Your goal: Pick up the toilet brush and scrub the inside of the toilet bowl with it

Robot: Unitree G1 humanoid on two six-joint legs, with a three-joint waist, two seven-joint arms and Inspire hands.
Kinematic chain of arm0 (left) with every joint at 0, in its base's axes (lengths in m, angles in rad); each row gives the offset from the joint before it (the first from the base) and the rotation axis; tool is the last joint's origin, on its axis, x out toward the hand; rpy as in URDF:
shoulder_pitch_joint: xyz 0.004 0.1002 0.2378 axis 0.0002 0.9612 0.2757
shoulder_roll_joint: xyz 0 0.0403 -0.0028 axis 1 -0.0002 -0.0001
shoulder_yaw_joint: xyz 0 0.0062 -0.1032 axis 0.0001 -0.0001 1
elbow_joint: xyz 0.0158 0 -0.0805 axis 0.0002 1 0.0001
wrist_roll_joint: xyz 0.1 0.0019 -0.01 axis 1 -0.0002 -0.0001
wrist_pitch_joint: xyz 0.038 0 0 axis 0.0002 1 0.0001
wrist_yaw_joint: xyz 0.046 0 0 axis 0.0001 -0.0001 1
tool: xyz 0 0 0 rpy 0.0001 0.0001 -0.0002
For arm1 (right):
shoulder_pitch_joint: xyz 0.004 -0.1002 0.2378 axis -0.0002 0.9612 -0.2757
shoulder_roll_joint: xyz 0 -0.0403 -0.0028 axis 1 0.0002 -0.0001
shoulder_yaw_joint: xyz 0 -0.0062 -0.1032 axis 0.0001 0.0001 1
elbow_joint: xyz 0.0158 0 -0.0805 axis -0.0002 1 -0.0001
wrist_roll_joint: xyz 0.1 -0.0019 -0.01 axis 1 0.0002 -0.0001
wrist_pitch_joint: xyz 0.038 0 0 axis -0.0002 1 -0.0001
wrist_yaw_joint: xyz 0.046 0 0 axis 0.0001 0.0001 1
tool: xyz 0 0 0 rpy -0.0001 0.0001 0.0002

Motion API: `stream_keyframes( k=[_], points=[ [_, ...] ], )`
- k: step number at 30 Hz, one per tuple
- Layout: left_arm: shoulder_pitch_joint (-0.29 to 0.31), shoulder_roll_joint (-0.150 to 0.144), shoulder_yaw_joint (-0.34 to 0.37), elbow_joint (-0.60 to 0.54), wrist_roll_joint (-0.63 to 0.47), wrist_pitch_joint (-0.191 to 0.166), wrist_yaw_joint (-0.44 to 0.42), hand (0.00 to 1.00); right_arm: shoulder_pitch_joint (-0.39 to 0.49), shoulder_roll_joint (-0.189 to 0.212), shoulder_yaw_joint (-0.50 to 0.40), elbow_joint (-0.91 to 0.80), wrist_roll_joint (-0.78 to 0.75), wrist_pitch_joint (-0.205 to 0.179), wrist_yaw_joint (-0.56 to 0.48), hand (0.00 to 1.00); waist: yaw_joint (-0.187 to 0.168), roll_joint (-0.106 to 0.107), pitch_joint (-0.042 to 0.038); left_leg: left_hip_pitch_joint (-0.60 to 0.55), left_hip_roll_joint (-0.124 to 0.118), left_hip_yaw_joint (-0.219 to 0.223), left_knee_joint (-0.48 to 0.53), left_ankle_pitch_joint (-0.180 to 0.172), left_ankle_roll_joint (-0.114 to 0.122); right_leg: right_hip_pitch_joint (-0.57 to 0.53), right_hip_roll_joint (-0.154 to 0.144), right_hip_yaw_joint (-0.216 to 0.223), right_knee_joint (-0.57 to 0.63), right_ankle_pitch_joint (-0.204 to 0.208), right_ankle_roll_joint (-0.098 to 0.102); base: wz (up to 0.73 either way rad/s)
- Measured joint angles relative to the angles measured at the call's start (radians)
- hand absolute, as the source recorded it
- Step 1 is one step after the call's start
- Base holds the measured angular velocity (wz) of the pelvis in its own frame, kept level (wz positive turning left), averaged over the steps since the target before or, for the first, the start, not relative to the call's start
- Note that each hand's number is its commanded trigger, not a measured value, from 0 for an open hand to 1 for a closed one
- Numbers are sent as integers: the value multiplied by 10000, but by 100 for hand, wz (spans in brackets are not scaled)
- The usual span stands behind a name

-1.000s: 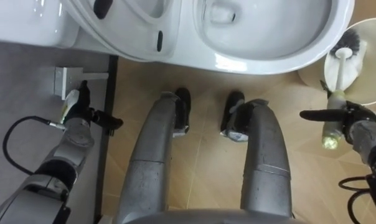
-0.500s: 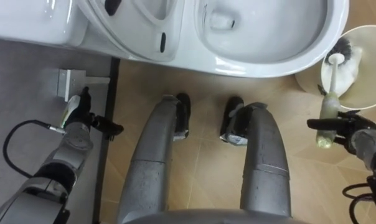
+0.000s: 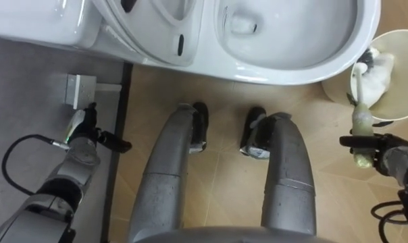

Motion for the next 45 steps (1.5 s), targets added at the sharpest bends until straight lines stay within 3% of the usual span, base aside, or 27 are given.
stream_keyframes(
  k=[15,20,27,29,35,37,43,45],
  points=[
    [66,-1,-3,-48,1,-38,63,0,83,20,-16,-1,510,-4,-567,100,153,31,-30,275,9,-5,-36,3,1,279,27,-1,-34,-1,1,0],
    [410,-9,-4,-127,1,-111,162,0,300,91,-32,-1,952,-15,-762,100,108,14,-42,854,7,-22,-334,44,-11,879,57,-31,-343,19,35,0],
    [1364,-39,22,-418,1,-209,501,0,791,331,-297,-37,1618,4,-906,100,66,-97,-120,2504,8,-43,-1337,168,-2,2550,239,-8,-1392,173,209,1],
    [1606,-52,30,-418,-106,-269,611,0,972,457,-465,-41,2082,9,-969,100,-4,-211,-165,3160,-11,-51,-1872,290,-12,3203,261,-46,-1912,260,254,2],
    [1930,-57,226,-646,-405,-415,695,0,1597,822,-856,-287,2635,44,-1332,100,-100,-524,-181,4618,-3,-288,-3076,582,-81,4833,310,-446,-3273,545,240,7],
    [2226,-45,276,-926,-414,-541,699,0,1884,882,-964,-437,3156,41,-1489,100,-102,-644,-222,5303,4,-358,-3565,653,-88,5560,353,-526,-3816,639,290,6],
    [3216,-118,1269,-1527,-360,-935,699,0,2405,1011,-2188,-804,3328,-287,-1830,100,-122,-753,-294,6808,42,-627,-4542,690,-99,7370,570,-801,-5229,842,425,8],
    [3427,-131,1741,-1810,-246,-926,718,0,2812,1052,-2537,-1158,3301,-387,-2057,100,-114,-824,-364,7193,35,-706,-4848,699,-101,7826,610,-886,-5638,884,473,19]
  ],
)
